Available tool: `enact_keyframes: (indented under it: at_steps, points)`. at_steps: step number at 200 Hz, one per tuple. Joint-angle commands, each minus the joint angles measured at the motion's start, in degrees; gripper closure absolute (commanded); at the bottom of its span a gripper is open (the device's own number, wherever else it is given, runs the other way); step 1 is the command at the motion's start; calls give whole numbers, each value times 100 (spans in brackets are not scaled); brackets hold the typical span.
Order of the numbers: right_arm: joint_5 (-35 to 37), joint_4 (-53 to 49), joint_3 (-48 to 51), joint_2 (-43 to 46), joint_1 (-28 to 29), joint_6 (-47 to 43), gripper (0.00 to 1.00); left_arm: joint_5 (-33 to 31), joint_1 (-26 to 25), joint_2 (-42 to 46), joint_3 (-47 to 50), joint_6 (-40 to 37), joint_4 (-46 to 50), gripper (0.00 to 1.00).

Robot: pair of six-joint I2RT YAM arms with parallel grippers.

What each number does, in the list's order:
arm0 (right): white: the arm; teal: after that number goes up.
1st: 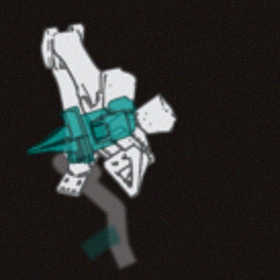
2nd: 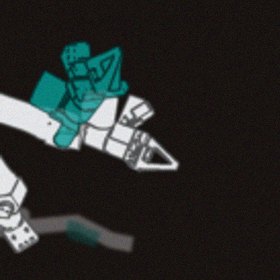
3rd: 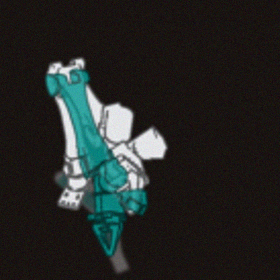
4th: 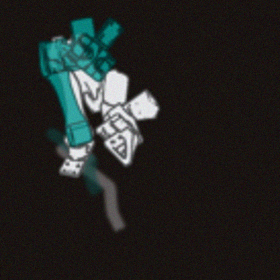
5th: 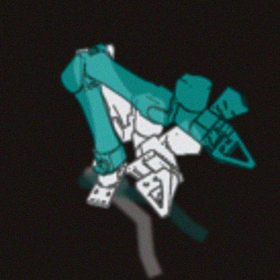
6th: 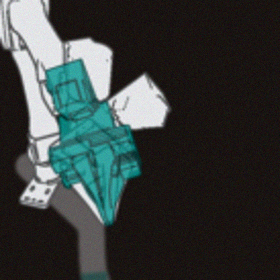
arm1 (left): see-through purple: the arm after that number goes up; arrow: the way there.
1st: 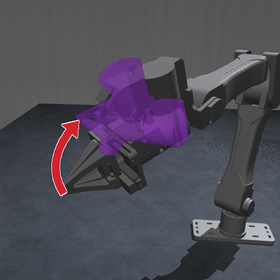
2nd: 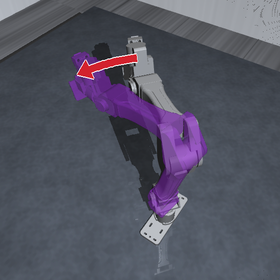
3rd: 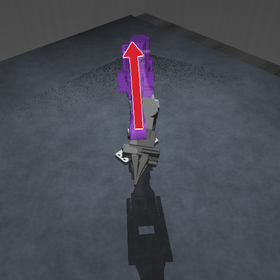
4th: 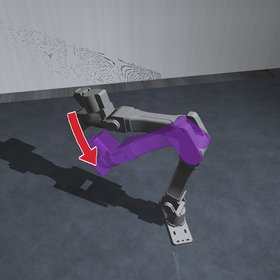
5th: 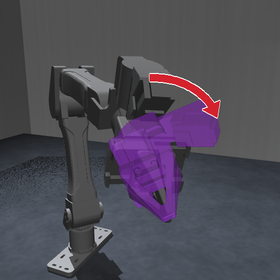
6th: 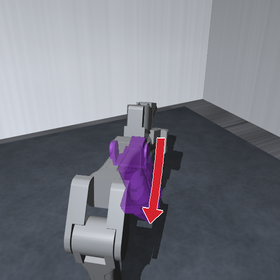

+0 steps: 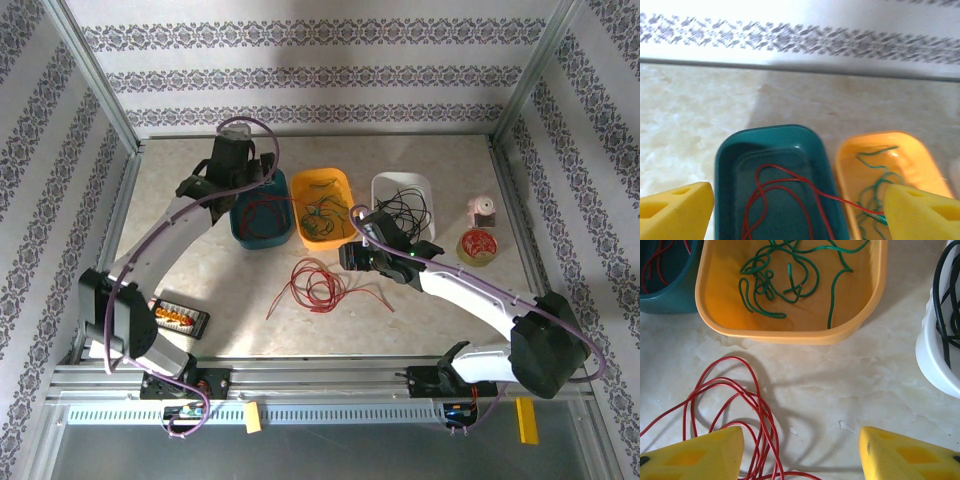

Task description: Untangle the cables

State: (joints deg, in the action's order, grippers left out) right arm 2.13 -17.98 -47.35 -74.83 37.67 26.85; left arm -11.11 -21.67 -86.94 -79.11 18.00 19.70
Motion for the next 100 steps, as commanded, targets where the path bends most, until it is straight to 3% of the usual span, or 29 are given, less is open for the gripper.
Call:
enact_keyframes:
  at_steps: [1,67,100]
  points:
    - [85,-22,-48,-107,88,-88,37,86,-569,438,472,-327,-152,12]
    - [345,-195,72,-426,766,-451,38,934,-2059,1126,2117,-368,-170,10]
    - [223,-300,220,-484,908,-580,38,721,-2537,1074,2658,-499,-161,10]
